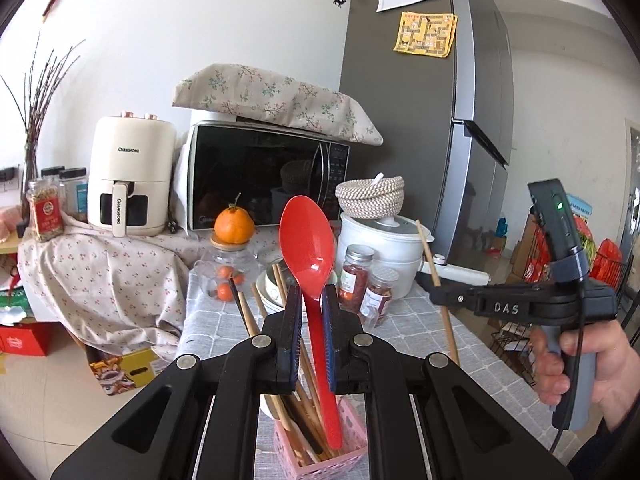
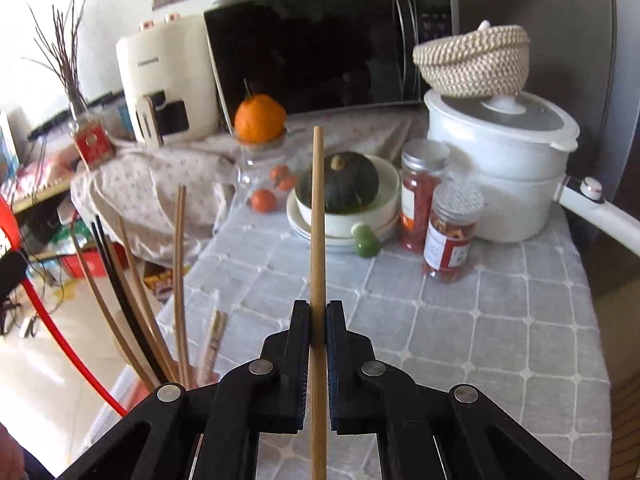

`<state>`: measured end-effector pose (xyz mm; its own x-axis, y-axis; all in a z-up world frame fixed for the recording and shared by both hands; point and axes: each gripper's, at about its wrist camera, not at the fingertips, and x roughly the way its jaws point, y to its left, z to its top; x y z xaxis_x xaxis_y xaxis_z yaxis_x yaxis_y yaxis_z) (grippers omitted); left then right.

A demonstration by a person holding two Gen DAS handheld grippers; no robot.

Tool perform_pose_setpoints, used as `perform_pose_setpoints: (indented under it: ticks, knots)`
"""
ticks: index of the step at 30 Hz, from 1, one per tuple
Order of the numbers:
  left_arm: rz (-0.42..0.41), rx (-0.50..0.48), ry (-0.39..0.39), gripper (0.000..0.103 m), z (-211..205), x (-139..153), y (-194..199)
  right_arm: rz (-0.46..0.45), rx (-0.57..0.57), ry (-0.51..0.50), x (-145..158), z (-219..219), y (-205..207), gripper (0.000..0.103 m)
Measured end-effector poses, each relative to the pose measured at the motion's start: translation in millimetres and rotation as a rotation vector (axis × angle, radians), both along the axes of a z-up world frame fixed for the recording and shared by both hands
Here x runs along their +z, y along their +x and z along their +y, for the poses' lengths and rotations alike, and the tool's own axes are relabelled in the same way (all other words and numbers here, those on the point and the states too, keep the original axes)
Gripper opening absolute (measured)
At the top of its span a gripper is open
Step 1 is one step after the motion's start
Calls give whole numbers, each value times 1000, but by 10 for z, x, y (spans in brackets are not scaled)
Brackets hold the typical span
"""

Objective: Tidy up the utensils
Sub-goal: 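Carry the red spoon and wooden chopstick to the pink basket and lower them in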

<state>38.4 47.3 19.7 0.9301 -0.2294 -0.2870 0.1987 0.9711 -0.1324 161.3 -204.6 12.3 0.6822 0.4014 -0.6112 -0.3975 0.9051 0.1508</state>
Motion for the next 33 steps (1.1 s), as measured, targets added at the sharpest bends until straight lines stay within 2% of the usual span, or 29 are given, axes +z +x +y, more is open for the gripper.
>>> perform_pose_setpoints:
  ticks: [4,8,11,13,19,24,28,33]
  knots:
    - [11,45,51,10,-42,-111,63,-76,-29,59,59,13,-49,3]
    - [44,61,52,10,-71,-229,149,-129,-37,105,120,63,-149,3]
    - [58,71,110,10,-185,-295,172,-163,-27,129,179,82,-220,3]
    - [75,58,142,10,-255,-350,188,-175,-22,140,190,85,-245,3]
    - [127,12,153,10,-376,-467,239,-189,-15,171,209,89,-272,3]
    - [176,-5,85,10,-389,-599,351,-227,-7,187,247,121,-353,3]
    - [214,7,86,10,-405,-700,404,-240,1,227,263,115,-390,3]
    - [239,14,21,10,-283,-665,370,-235,17,286,246,146,-411,3]
